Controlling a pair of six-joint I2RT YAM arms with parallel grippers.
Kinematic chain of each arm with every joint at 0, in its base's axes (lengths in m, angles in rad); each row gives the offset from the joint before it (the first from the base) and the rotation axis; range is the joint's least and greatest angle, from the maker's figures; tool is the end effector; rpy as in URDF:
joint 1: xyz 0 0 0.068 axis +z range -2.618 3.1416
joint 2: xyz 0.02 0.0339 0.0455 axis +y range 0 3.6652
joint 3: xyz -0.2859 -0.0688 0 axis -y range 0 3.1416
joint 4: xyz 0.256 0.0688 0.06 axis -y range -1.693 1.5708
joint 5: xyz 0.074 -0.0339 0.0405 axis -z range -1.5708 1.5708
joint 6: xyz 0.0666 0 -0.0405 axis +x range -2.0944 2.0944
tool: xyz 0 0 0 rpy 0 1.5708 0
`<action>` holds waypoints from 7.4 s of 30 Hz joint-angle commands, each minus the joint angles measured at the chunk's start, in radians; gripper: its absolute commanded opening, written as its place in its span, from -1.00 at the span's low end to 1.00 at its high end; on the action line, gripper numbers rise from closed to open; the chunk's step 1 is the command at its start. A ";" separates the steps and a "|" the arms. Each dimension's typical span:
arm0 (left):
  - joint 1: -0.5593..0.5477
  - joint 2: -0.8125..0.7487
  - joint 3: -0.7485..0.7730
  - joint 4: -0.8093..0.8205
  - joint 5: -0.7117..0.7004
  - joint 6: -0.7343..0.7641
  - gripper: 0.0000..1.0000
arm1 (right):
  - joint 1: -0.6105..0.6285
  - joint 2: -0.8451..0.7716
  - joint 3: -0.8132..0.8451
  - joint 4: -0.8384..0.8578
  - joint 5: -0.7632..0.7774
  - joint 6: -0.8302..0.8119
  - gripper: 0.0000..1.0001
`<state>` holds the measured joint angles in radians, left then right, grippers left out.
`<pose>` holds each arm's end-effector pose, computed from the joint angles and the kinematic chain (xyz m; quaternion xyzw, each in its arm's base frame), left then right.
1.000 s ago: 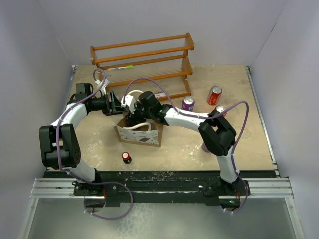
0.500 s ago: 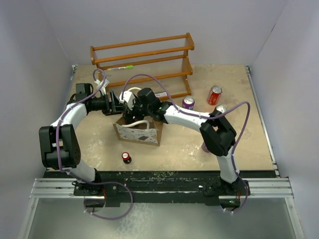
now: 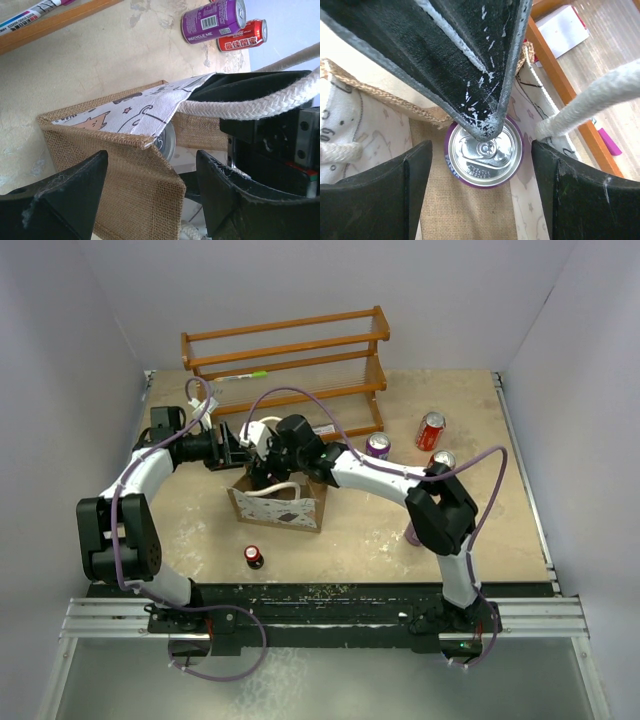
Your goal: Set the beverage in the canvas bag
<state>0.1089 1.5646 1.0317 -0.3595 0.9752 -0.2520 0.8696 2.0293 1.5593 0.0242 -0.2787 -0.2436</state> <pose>0.3431 -0.0180 0.2343 0.0038 0.8476 -0.4617 0.2616 0.3257 0.4141 0.2479 -0.5055 0.6721 0.2744 0.4663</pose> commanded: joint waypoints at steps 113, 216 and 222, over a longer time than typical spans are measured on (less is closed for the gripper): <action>-0.151 0.300 0.560 -0.248 -0.049 0.320 0.27 | -0.609 -0.218 -0.127 -0.373 -0.113 -0.118 0.64; -0.095 0.214 0.562 -0.309 0.021 0.459 0.17 | -0.044 -0.178 0.344 -0.563 -0.234 -0.121 -1.00; -0.098 0.212 0.548 -0.289 0.016 0.446 0.14 | -0.018 -0.162 0.331 -0.558 -0.260 -0.103 -1.00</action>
<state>0.0166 1.8061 1.5883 -0.6956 0.9691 0.2092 0.8299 1.8984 1.8343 -0.5980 -0.4702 -0.3717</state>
